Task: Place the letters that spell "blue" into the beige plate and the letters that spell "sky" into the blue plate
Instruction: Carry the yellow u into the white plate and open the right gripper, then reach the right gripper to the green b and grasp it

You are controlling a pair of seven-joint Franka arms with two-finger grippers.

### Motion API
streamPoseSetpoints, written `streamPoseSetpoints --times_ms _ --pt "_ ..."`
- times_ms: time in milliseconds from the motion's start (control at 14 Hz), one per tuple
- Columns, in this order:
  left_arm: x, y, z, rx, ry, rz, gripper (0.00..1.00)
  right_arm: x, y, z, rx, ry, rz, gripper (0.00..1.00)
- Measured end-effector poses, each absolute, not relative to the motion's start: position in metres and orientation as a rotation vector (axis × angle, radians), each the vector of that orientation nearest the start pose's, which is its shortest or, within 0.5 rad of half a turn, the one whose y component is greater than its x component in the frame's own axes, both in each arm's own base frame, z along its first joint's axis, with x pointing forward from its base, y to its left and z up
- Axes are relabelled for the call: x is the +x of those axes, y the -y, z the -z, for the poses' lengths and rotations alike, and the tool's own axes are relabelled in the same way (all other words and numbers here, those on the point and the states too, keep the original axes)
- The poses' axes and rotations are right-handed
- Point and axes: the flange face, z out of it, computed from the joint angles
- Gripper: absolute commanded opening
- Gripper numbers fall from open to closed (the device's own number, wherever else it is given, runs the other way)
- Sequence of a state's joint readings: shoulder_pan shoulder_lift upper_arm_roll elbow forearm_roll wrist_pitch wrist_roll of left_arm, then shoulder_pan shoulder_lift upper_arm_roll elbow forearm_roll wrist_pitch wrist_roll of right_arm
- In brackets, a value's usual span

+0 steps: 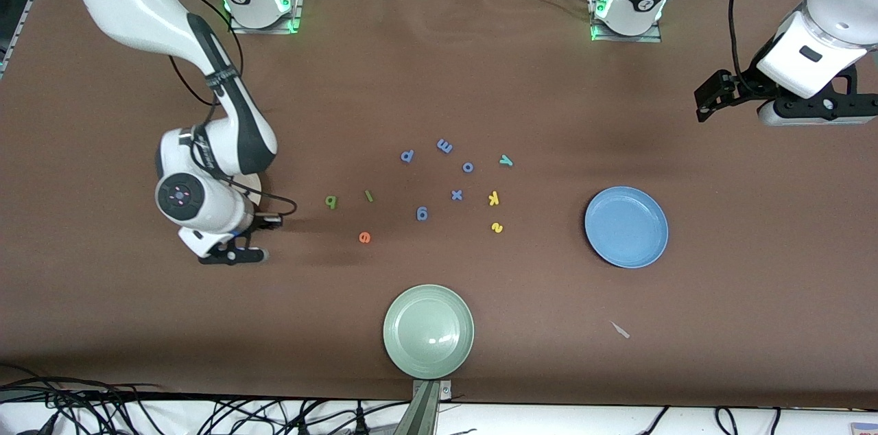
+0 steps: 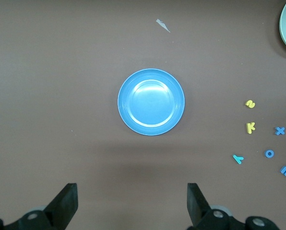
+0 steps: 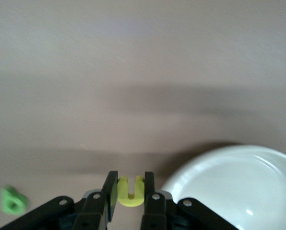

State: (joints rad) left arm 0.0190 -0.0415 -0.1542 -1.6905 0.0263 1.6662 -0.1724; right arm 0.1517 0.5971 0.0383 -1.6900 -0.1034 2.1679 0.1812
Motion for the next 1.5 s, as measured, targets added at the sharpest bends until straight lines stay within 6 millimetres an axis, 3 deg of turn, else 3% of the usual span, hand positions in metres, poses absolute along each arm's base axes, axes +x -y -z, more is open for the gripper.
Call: streamPoseSetpoints --times_ms 214,286,357,429,571,786,1071,1286,1500 --pt "0.544 0.073 -0.599 -3.111 0.054 0.034 1.0 0.62 -0.064 -0.241 -3.244 0.139 -0.231 0.06" --pt "0.544 0.073 -0.599 -3.111 0.054 0.034 1.0 0.613 -0.046 -0.237 -3.249 0.156 -0.255 0.36" --pt "0.544 0.073 -0.599 -3.111 0.054 0.034 1.0 0.608 -0.031 -0.231 -3.252 0.16 -0.277 0.87" --pt "0.544 0.073 -0.599 -3.111 0.054 0.034 1.0 0.605 -0.02 -0.226 -3.251 0.146 -0.294 1.0" --pt "0.544 0.073 -0.599 -3.111 0.054 0.034 1.0 0.604 -0.016 -0.224 -3.219 0.084 -0.294 1.0" --pt "0.544 0.073 -0.599 -3.111 0.054 0.034 1.0 0.612 -0.049 -0.242 -3.159 0.02 -0.279 1.0" --pt "0.544 0.073 -0.599 -3.111 0.054 0.034 1.0 0.615 -0.124 -0.26 -3.138 -0.125 -0.254 1.0" --pt "0.544 0.073 -0.599 -3.111 0.054 0.033 1.0 0.605 -0.181 -0.253 -3.135 -0.257 -0.213 1.0" --pt "0.544 0.073 -0.598 -3.111 0.054 0.033 1.0 0.593 -0.235 -0.226 -3.121 -0.372 -0.148 1.0"
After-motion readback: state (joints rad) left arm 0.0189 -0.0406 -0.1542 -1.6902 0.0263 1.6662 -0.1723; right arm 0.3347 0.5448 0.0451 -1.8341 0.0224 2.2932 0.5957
